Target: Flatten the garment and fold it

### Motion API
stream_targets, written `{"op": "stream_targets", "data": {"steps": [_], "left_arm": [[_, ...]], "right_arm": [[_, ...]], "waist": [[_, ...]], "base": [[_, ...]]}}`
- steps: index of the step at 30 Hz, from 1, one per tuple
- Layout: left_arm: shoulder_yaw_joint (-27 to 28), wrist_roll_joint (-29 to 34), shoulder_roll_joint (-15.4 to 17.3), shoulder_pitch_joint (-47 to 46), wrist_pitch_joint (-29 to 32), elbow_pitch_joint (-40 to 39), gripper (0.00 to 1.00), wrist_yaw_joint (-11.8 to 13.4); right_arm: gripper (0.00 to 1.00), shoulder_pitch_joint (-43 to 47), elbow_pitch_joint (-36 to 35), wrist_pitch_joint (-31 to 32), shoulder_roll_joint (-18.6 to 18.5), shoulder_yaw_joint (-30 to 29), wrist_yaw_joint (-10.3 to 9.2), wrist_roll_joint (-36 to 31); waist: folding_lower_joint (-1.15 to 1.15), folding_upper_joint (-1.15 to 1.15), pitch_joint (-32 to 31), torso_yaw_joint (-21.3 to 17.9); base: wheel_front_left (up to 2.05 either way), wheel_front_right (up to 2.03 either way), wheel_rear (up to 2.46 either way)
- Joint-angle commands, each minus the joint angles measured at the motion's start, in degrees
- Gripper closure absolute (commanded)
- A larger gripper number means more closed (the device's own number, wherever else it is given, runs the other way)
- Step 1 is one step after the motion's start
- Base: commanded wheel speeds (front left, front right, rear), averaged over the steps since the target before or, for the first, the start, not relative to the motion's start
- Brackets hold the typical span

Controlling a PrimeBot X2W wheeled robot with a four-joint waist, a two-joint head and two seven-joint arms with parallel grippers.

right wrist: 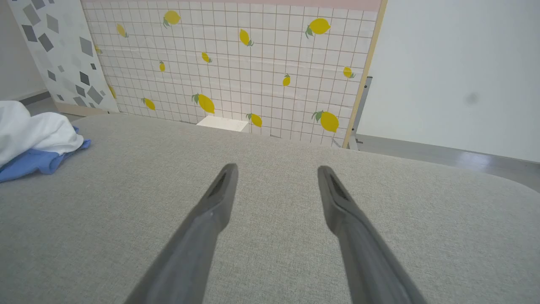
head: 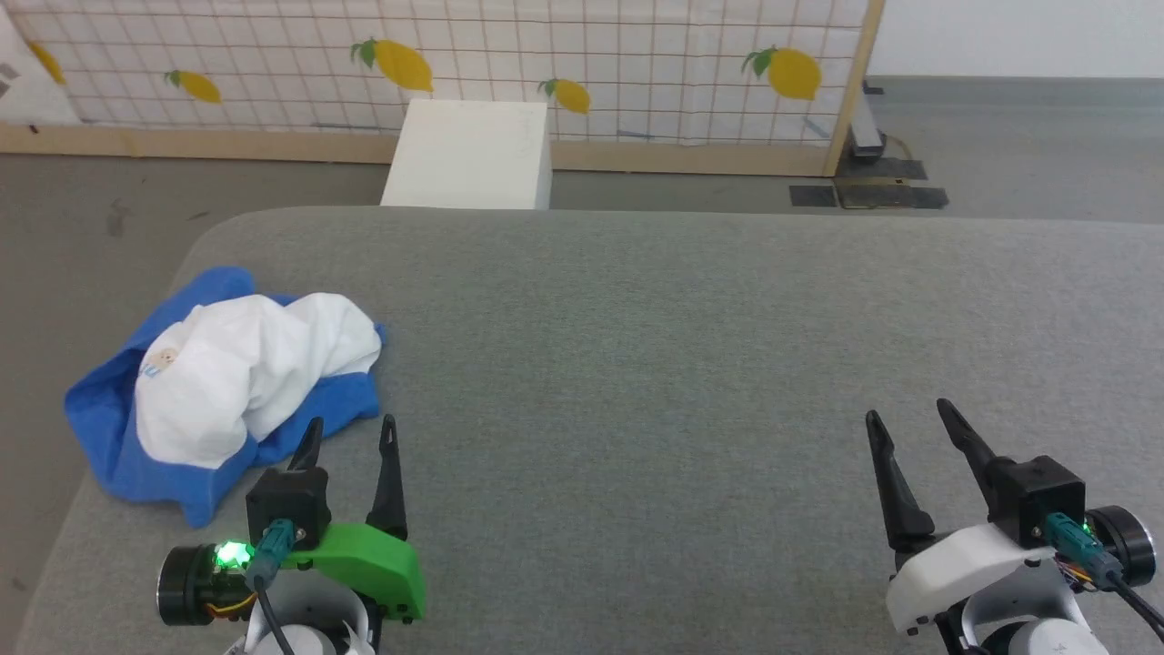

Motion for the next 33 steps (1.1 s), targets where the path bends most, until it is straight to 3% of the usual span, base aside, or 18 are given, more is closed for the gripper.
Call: {"op": "stream_targets", "data": {"steps": [1,13,33], "left_arm": [[-0.1,-0.4,0.3,-1.0,-0.7,0.3,0.00,0.5],[-0.2,-1.4,0.9,-0.7,-2.1,0.3,0.00,1.9],[-0.8,-2.5,1.3,0.4,-4.4,0.2,0.00,4.7]], "right_arm": [[0.00,-1.0,0.2,-0.6,0.0,-0.1,-0.02,0.1],[0.00,-1.4,0.6,-1.6,0.0,0.5,-0.03,0.2],[0.00,-1.9,1.1,-3.2,0.1,1.1,-0.05,0.4]], "waist": [[0.00,0.00,0.0,1.5],[0.00,0.00,0.1,7.7],[0.00,0.00,0.3,13.4]], "base": [[0.00,0.00,0.00],[-0.04,-0.04,-0.04],[-0.07,-0.07,-0.07]]}}
